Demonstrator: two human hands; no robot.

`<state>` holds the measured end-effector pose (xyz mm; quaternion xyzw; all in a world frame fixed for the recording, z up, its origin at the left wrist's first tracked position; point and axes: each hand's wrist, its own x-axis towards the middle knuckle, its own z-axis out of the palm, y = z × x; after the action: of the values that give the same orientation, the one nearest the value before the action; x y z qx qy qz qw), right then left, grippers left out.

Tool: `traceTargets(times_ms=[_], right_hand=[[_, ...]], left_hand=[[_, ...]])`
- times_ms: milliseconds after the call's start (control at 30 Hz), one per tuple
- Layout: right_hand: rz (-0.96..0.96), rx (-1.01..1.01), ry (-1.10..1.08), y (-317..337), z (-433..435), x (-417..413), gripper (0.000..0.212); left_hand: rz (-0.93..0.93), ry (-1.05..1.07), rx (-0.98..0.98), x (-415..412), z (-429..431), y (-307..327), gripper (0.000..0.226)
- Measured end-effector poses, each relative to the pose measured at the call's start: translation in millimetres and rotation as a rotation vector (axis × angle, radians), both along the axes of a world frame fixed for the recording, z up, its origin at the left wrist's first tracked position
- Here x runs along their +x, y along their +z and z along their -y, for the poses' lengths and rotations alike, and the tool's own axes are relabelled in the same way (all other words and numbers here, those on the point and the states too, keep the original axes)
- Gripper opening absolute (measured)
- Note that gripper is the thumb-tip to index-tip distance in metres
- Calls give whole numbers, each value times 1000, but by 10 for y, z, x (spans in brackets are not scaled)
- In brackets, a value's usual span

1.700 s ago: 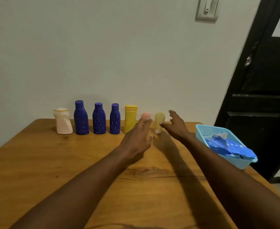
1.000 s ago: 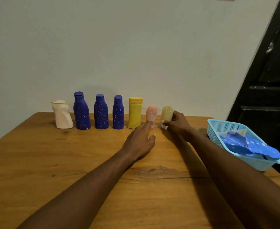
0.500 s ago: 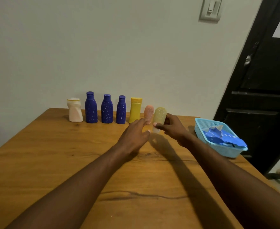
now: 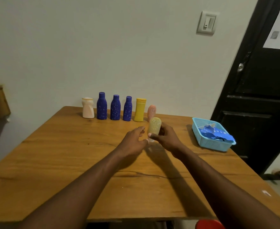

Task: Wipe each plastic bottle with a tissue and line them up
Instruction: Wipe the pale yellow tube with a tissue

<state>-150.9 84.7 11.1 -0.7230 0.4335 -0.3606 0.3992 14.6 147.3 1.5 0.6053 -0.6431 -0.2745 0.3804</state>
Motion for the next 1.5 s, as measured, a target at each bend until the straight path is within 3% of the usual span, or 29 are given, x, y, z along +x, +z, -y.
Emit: traceTargets(times_ms=[133, 467, 800, 1000, 1133, 1300, 1500], right_hand=[[-22, -1, -6, -114, -103, 9, 61], [-72, 1, -32, -299, -120, 41, 60], [-72, 32, -36, -341, -153, -7, 64], [-32, 67, -51, -208, -116, -170, 60], [17, 12, -86, 6, -119, -428, 57], [119, -64, -241, 304, -4, -895, 44], [60, -196, -476, 435, 351, -1534, 35]], left_hand=[[-234, -50, 142, 16, -167, -116, 73], [-31, -89, 144, 80, -227, -212, 79], [-46, -78, 150, 115, -237, -231, 87], [-124, -51, 61, 70, -268, -114, 80], [-65, -9, -149, -47, -139, 105, 72], [-149, -53, -288, -455, 75, 400, 63], [-139, -102, -340, -1127, 411, 462, 51]])
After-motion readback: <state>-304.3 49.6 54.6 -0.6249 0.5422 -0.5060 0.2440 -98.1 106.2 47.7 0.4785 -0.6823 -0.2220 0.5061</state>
